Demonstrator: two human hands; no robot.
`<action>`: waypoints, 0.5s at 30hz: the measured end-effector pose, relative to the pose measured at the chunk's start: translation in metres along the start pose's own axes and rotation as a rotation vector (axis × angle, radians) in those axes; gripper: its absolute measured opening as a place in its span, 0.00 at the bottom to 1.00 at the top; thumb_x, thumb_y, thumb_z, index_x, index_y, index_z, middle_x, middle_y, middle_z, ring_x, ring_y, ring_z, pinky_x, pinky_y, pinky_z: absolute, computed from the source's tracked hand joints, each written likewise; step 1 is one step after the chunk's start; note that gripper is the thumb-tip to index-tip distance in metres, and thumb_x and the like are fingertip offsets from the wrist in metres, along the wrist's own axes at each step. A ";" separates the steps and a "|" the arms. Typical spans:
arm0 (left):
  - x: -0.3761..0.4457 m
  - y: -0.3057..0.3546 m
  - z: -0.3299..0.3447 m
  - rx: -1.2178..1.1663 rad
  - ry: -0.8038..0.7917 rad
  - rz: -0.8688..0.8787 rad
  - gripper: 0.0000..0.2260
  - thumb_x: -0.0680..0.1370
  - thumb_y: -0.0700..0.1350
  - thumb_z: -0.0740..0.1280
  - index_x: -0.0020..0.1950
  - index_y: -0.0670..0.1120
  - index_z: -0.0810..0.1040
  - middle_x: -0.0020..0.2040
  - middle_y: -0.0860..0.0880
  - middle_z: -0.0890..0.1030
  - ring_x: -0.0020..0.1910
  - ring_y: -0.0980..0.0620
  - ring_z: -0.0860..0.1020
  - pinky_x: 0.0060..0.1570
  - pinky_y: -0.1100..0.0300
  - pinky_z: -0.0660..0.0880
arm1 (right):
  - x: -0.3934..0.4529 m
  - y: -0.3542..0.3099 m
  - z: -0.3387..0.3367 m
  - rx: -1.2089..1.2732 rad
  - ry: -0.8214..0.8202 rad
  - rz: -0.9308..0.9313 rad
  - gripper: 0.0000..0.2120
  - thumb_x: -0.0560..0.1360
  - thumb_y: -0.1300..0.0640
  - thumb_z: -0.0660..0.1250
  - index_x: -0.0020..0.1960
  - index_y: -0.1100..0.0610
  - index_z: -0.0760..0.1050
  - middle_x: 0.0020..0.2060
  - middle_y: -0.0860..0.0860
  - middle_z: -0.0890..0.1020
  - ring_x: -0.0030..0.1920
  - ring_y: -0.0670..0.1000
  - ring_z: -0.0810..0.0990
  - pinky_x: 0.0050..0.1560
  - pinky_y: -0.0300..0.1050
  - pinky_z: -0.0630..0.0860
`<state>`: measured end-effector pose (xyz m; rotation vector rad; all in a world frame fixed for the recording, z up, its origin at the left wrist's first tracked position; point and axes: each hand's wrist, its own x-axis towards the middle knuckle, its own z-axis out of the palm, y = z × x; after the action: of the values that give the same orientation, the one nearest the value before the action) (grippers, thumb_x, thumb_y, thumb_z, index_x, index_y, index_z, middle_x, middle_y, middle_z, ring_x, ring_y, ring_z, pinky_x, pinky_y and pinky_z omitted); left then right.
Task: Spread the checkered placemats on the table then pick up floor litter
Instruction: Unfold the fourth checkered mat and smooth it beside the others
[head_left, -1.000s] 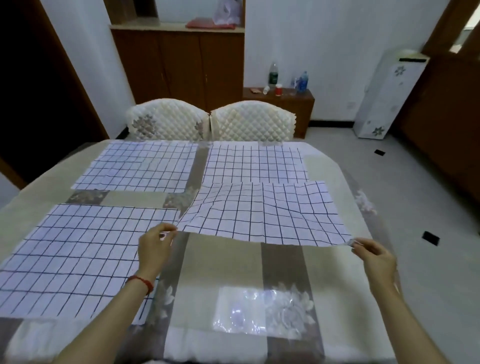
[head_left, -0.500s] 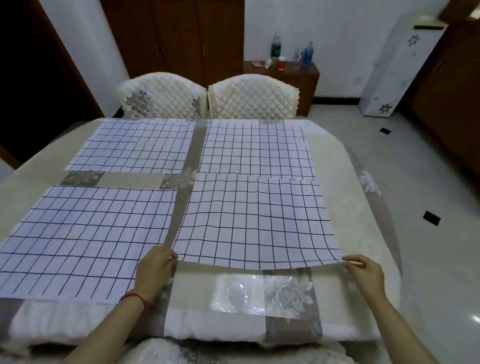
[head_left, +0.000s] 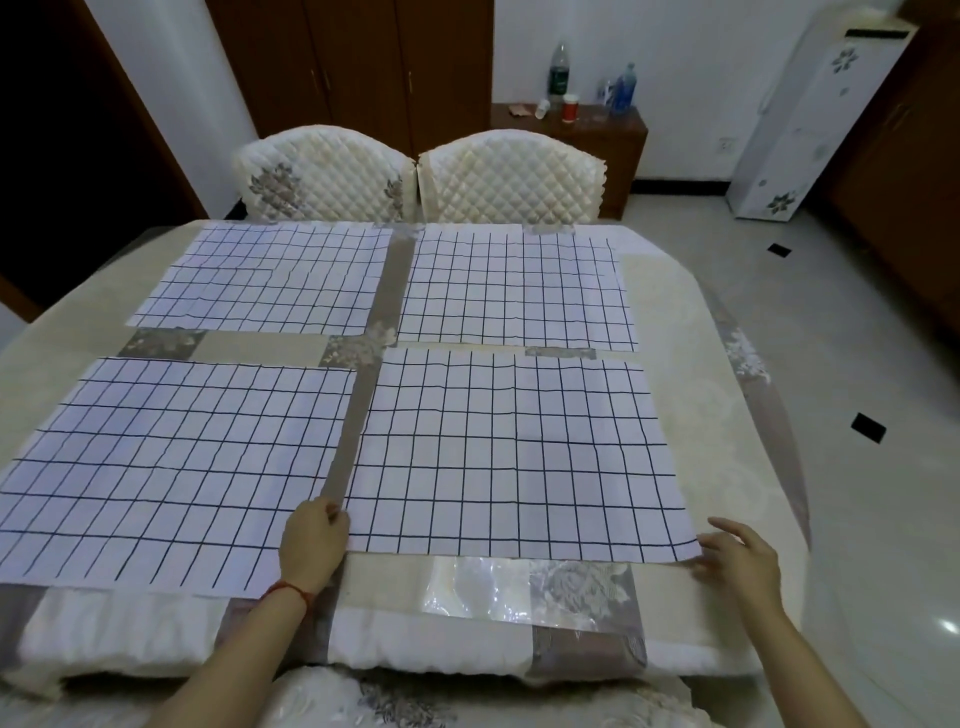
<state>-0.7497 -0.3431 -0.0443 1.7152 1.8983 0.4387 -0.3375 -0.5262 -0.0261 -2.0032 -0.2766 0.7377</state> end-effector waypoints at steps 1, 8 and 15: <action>0.003 0.003 0.003 -0.012 -0.002 -0.038 0.08 0.74 0.39 0.64 0.38 0.36 0.75 0.36 0.39 0.75 0.39 0.35 0.77 0.32 0.56 0.70 | 0.001 -0.002 0.004 -0.036 0.020 0.014 0.09 0.75 0.62 0.63 0.54 0.62 0.76 0.42 0.59 0.80 0.39 0.60 0.78 0.39 0.47 0.76; 0.009 0.026 0.019 -0.042 -0.017 -0.181 0.04 0.72 0.32 0.63 0.40 0.38 0.69 0.40 0.39 0.69 0.33 0.47 0.67 0.27 0.61 0.62 | 0.005 -0.004 0.024 -0.239 0.022 0.056 0.11 0.72 0.59 0.68 0.33 0.63 0.78 0.20 0.52 0.79 0.27 0.56 0.78 0.31 0.40 0.69; 0.005 0.014 0.013 -0.119 0.003 -0.219 0.17 0.70 0.33 0.66 0.25 0.43 0.62 0.28 0.43 0.72 0.26 0.48 0.67 0.26 0.64 0.58 | -0.010 -0.004 0.020 -0.289 0.020 0.014 0.10 0.73 0.62 0.66 0.38 0.68 0.78 0.24 0.54 0.77 0.27 0.49 0.74 0.30 0.40 0.65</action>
<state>-0.7310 -0.3378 -0.0470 1.4136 1.9929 0.4586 -0.3570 -0.5150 -0.0264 -2.2859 -0.3754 0.7187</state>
